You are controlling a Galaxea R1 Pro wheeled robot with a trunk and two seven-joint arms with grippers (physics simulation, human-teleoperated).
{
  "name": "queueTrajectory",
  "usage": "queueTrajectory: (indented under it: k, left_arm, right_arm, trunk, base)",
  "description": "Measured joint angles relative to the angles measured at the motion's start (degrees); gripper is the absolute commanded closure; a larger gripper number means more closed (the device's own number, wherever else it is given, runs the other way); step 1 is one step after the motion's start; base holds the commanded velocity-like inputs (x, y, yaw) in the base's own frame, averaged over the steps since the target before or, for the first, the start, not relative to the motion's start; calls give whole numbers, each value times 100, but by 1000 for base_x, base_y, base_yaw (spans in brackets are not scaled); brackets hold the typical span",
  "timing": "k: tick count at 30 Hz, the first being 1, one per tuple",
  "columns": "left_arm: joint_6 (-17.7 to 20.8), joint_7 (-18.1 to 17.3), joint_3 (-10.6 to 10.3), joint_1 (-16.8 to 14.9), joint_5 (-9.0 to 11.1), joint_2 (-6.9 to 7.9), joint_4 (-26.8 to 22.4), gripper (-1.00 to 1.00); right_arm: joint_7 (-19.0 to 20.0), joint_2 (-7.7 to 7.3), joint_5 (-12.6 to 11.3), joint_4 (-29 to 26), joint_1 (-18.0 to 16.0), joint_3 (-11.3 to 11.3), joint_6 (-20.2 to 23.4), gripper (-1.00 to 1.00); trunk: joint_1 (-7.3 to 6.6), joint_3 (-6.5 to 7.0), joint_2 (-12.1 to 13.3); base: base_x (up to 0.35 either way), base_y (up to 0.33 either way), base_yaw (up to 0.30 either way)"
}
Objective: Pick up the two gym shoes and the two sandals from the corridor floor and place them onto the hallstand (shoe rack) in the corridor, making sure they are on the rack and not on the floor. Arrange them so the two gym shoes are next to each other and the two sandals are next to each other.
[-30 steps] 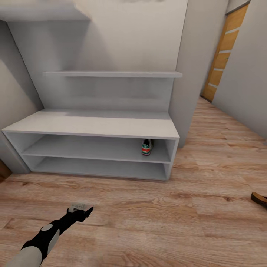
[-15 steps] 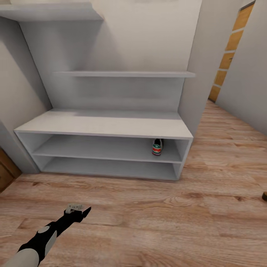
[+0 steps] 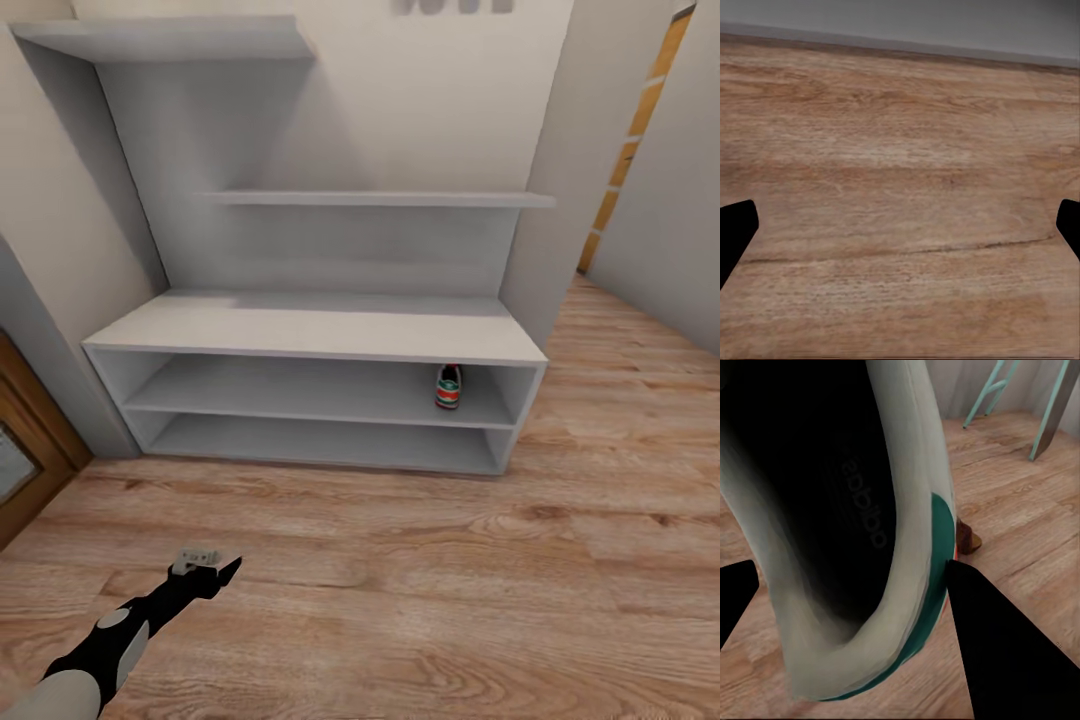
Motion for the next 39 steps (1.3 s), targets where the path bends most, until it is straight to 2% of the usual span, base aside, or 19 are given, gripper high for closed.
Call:
queueTrajectory:
  k: [5,11,15,16,17,18,19,20,21,22,24,25,28,29,33,34,36,37,39]
  left_arm:
    - [0,-2,0,-2,7,3,-9,-100]
    - [-9,1,1,0,160,3,-23,-100]
    - [-12,1,-4,0,176,3,-24,-100]
    - [-26,-19,-25,3,169,-16,-15,-100]
    - [-32,-24,-30,0,160,-23,-4,-100]
    - [-43,-40,-32,4,151,-20,9,-100]
    - [-61,-70,-32,22,144,-15,19,-100]
    - [-94,-236,-27,149,144,-3,-13,-100]
    - [-100,-293,-20,176,150,-1,-22,-100]
    - [-107,-418,-17,218,155,3,-46,-100]
    - [-112,-645,-18,262,161,13,-94,-100]
    - [-115,-808,-18,288,163,26,-123,-100]
    - [-156,-1495,-26,349,154,99,-165,-100]
    - [-256,-1912,-29,364,128,115,-167,-100]
    - [-407,-2467,-31,420,107,143,-168,-100]
    - [-443,-2722,-43,457,101,171,-171,-100]
    - [-467,-3083,-52,482,102,249,-174,-100]
    - [-471,-3175,-55,486,104,278,-175,-100]
    - [-483,-3628,-67,500,104,431,-174,-100]
  right_arm:
    - [0,1,-3,0,2,-1,0,100]
    - [-1,-5,-10,-33,0,-9,20,100]
    - [-18,6,-15,-62,0,-3,23,100]
    - [-14,181,37,127,-4,282,17,100]
    - [-15,506,45,204,3,549,25,100]
    - [-25,558,28,210,1,851,28,100]
    - [-33,705,60,217,1,1177,26,100]
    - [-109,1057,89,169,-7,1755,28,100]
    - [-149,1206,45,151,-9,2767,39,100]
    - [-285,1359,37,108,-14,3005,44,100]
    - [-604,1606,41,32,-27,3251,53,100]
    - [-835,1776,43,-6,-40,3492,62,100]
    - [-1554,2394,60,-83,-187,4262,113,100]
    - [-1829,2669,63,-82,-313,4685,278,100]
    - [-2069,2999,47,-57,-563,5168,760,100]
    - [-2104,3150,34,-43,-703,5303,1011,100]
    - [-2125,3369,43,41,-948,5384,1340,100]
    - [-2131,3420,64,79,-1023,5393,1422,100]
    - [-2143,3614,27,468,-1514,5426,1831,100]
  trunk:
    - [-1,0,0]
    - [-1,0,0]
    - [-1,0,0]
    - [-1,0,0]
    - [0,0,1]
    - [0,0,0]
    - [0,0,0]
    - [-1,-1,0]
    - [0,0,0]
    - [0,0,0]
    - [-1,0,0]
    - [-1,0,0]
    - [-1,0,0]
    - [-1,0,0]
    - [-1,0,0]
    - [-1,0,0]
    - [-1,1,0]
    - [-1,0,0]
    - [-1,1,0]
  base:
    - [-8,305,-214]
    - [0,31,-9]
    - [0,0,0]
    - [0,0,0]
    - [0,0,0]
    - [0,0,0]
    - [0,0,0]
    - [0,0,0]
    - [0,0,0]
    - [0,0,0]
    - [0,0,0]
    - [0,0,0]
    - [0,0,0]
    - [0,0,0]
    - [0,0,0]
    - [0,0,0]
    - [0,0,0]
    - [0,0,0]
    - [0,0,0]
